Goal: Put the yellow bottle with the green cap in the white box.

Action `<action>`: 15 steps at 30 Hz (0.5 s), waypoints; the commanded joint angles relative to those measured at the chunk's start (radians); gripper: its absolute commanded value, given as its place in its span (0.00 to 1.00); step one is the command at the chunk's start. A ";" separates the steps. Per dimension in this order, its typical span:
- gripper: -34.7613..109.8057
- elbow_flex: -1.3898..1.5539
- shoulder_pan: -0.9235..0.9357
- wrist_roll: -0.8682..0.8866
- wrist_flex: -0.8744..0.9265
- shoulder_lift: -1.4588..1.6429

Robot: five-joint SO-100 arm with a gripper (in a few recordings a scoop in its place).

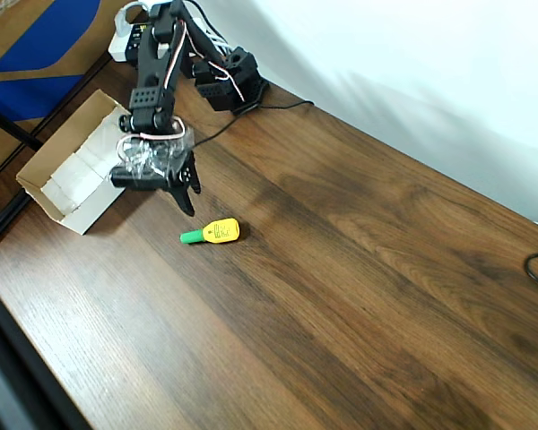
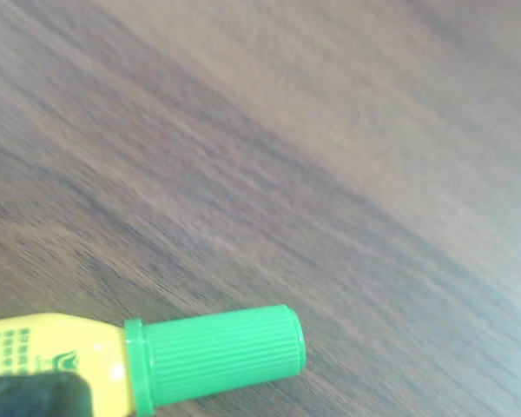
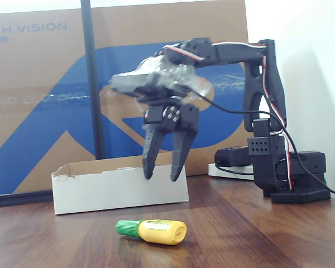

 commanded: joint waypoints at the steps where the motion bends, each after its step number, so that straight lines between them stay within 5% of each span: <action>1: 0.40 -0.109 -0.005 -0.003 0.012 -0.035; 15: 0.40 -0.190 -0.031 0.006 0.026 -0.236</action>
